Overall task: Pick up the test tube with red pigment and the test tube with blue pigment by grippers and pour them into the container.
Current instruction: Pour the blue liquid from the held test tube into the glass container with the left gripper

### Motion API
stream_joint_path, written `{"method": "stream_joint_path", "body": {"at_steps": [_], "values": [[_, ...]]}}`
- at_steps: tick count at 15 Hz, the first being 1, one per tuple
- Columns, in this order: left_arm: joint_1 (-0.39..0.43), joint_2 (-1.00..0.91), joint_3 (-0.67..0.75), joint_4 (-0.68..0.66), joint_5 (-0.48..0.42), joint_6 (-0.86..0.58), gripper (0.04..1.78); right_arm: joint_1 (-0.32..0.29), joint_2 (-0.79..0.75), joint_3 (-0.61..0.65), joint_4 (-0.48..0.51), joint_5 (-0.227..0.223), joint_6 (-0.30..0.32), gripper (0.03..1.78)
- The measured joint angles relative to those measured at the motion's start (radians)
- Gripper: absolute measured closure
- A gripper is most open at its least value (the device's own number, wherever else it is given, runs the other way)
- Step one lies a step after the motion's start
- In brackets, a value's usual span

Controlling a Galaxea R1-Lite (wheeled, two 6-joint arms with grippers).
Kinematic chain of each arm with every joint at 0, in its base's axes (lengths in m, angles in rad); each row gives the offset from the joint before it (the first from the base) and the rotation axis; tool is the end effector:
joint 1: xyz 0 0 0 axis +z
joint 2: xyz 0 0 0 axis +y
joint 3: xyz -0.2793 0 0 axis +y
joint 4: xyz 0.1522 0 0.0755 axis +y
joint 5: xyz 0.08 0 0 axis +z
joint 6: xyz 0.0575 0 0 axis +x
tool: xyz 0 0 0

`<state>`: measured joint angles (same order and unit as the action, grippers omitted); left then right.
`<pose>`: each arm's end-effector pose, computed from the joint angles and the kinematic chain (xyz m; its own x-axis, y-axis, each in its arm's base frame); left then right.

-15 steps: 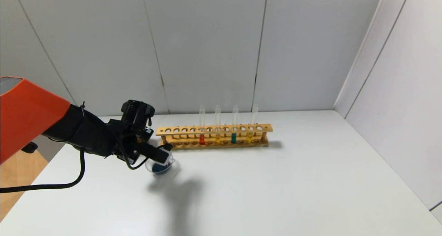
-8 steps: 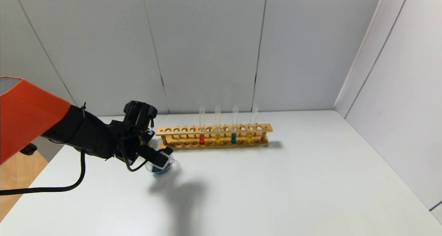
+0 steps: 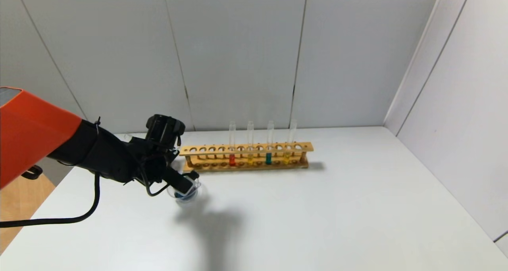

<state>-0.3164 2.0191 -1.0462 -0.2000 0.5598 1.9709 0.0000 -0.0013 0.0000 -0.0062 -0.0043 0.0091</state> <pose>0.3529 -0.0834 0.0785 0.7417 0.3159 -0.5916 0.6492 -0.5598 0.5149 0.0103 -0.0002 0.0764 1.0000 -0.0043 0.0075 0.0042 0.9999 0.0091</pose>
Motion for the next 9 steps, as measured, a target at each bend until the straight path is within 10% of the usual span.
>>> {"method": "stream_joint_path", "body": {"at_steps": [9], "values": [[-0.031, 0.002, 0.020, 0.009, 0.039, 0.022, 1.48, 0.000, 0.000, 0.000, 0.000, 0.000, 0.000, 0.06]]}}
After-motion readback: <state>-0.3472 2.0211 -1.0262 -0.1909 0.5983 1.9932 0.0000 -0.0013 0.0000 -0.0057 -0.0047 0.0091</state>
